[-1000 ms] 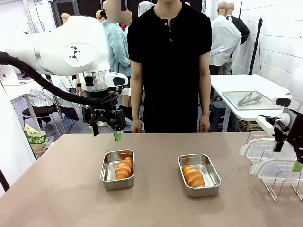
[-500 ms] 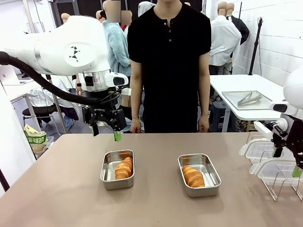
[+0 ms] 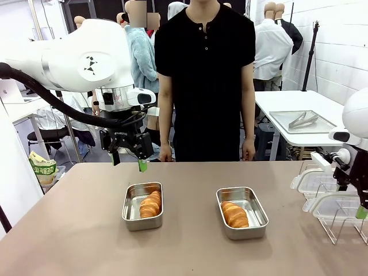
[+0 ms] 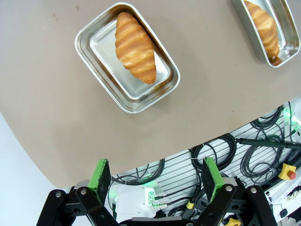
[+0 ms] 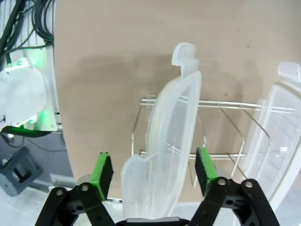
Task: Place the bread in airtight containers.
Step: Pick up one Airtight Container lid and hand it to the human.
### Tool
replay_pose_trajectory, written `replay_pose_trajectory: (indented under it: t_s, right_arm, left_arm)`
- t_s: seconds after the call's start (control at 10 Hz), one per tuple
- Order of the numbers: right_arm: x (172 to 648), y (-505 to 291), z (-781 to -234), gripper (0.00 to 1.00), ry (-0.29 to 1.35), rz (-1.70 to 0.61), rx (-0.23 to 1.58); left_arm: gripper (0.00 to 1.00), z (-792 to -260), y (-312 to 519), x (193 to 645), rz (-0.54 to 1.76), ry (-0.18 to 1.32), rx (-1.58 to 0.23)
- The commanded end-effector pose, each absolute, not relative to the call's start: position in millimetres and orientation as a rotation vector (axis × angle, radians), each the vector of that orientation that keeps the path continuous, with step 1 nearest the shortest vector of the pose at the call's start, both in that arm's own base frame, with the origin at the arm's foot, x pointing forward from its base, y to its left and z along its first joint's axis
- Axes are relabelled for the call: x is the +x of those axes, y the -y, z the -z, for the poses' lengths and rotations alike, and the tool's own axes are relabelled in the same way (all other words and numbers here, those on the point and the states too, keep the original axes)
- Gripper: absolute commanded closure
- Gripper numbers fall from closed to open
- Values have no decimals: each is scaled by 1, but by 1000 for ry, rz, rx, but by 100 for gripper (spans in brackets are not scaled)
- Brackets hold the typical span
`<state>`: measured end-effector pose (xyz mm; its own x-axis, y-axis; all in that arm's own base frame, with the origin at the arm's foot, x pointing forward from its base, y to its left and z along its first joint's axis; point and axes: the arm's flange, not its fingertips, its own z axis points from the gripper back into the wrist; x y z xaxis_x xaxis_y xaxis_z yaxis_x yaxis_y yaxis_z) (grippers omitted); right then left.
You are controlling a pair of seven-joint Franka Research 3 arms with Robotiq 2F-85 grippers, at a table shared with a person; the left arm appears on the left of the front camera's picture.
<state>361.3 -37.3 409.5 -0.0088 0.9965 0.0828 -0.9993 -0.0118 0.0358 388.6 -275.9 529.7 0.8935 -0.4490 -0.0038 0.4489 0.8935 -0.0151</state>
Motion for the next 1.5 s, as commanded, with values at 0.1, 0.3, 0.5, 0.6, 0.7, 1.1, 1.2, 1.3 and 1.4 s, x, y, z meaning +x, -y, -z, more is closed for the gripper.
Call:
replay_pose_trajectory:
  t_s: [0.1, 0.3, 0.5, 0.6, 0.7, 1.1, 1.2, 1.3, 1.4]
  right_arm:
    - [317, 30, -376, 72, 32, -1580, 64]
    - [318, 31, -375, 100, 11, -1579, 63]
    - [318, 31, -376, 100, 10, -1580, 62]
    - [318, 31, -376, 100, 1, -1573, 63]
    - [318, 31, -377, 100, 3, -1565, 62]
    - [316, 31, -390, 100, -5, -1565, 74]
    - [314, 32, -397, 100, -21, -1557, 75]
    - [311, 32, -407, 100, -27, -1540, 58]
    - [308, 32, -418, 100, -21, -1534, 34]
  left_arm:
    - [0, -532, 275, 389, 463, -5, -6]
    - [0, -532, 275, 389, 463, -5, -6]
    - [0, -532, 275, 389, 463, -5, -6]
    - [0, -532, 275, 389, 463, -5, -6]
    - [0, -532, 275, 389, 463, -5, -6]
    - [0, -532, 275, 389, 463, -5, -6]
    - [0, -532, 275, 389, 463, -5, -6]
    - [0, -532, 275, 389, 463, -5, -6]
    - [0, -532, 275, 389, 463, -5, -6]
